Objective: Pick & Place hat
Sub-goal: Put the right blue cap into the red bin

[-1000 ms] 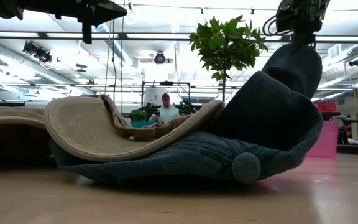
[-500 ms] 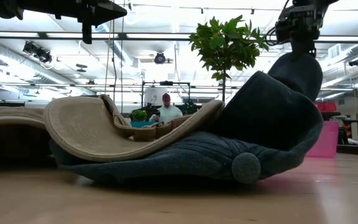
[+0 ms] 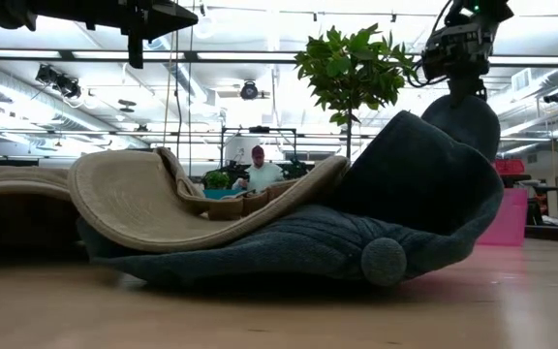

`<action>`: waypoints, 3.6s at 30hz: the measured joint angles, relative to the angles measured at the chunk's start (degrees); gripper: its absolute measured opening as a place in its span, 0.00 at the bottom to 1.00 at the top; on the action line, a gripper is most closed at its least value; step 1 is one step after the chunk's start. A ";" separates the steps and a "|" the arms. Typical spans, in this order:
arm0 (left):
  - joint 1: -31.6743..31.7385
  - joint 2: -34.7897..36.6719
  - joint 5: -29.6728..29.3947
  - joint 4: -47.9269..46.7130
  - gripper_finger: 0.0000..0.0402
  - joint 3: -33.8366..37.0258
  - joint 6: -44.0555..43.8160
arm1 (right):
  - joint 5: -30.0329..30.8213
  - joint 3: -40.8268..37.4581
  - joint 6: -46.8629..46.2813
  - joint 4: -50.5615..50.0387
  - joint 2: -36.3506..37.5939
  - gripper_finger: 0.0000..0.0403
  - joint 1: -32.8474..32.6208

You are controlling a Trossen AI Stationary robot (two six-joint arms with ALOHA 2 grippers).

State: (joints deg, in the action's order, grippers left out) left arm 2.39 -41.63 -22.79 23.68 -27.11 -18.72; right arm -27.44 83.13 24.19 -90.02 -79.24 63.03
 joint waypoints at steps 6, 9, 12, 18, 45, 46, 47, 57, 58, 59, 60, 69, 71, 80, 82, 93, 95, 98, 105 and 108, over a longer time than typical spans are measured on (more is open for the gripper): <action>0.00 0.00 0.00 0.00 0.02 0.00 0.07 | 0.02 0.00 -0.07 0.01 -1.18 0.02 0.71; 0.00 0.00 0.00 0.00 0.02 0.00 0.07 | 0.02 0.00 0.08 0.00 -2.05 0.02 0.81; 0.00 0.00 0.00 0.00 0.02 0.00 0.08 | 0.02 0.00 0.08 0.02 -3.09 0.02 0.81; 0.00 0.00 0.01 0.00 0.02 0.00 0.07 | 0.07 -0.02 -0.23 0.00 -5.44 0.02 0.81; 0.00 0.00 0.02 0.00 0.02 0.00 0.04 | 1.25 -0.04 -7.65 0.02 -10.47 0.02 4.37; 0.00 0.00 0.02 -0.01 0.02 0.00 0.04 | 1.44 -0.02 -8.31 0.04 -10.47 0.02 4.70; 0.00 0.00 0.01 -0.02 0.02 0.00 0.04 | 1.46 -0.03 -8.99 0.04 -10.47 0.02 5.00; 0.00 0.00 0.02 -0.02 0.02 -0.01 0.04 | 1.46 -0.04 -14.23 0.02 -10.47 0.02 5.83; 0.00 0.00 0.01 -0.02 0.02 -0.01 0.04 | 1.41 -0.02 -14.88 0.02 -10.47 0.02 5.83; 0.00 0.00 0.00 -0.02 0.02 -0.02 0.04 | 1.31 -0.02 -15.58 0.02 -10.47 0.02 5.83; 0.00 0.00 0.00 -0.02 0.02 -0.02 0.04 | 1.21 -0.02 -16.52 0.02 -10.47 0.02 5.83; 0.01 0.00 0.00 -0.04 0.02 -0.07 0.04 | -0.47 -0.02 -22.32 0.00 -10.47 0.02 5.91; 0.02 0.02 0.00 -0.02 0.02 -0.09 0.04 | -0.70 -0.02 -23.88 0.00 -10.47 0.02 6.09; 0.02 0.02 0.00 -0.04 0.02 -0.09 0.04 | -1.07 -0.04 -31.93 0.00 -10.47 0.02 6.23; 0.00 0.02 0.00 -0.04 0.02 -0.09 0.04 | -1.07 -0.03 -29.11 0.00 -10.47 0.02 6.21; 0.01 0.02 0.00 -0.04 0.02 -0.09 0.06 | 2.86 -0.03 -10.67 0.00 -10.47 0.03 5.75; 0.03 0.02 0.00 -0.07 0.02 -0.09 0.69 | 3.24 -0.03 -7.25 0.00 -10.47 0.04 5.75; 0.07 0.02 -0.02 -0.06 0.02 -0.09 3.14 | 3.21 -0.03 -2.97 0.00 -10.47 0.03 5.65; 0.07 0.02 -0.02 -0.07 0.02 -0.09 3.52 | 2.92 -0.32 2.52 0.14 -10.46 0.02 5.59; 0.07 0.02 -0.02 -0.07 0.02 -0.09 3.52 | 1.13 -2.49 2.87 0.61 -10.43 0.02 5.57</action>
State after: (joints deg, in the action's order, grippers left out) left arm 2.46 -41.60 -22.81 23.62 -27.20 -15.20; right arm -26.31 80.64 27.06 -89.41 -89.67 68.60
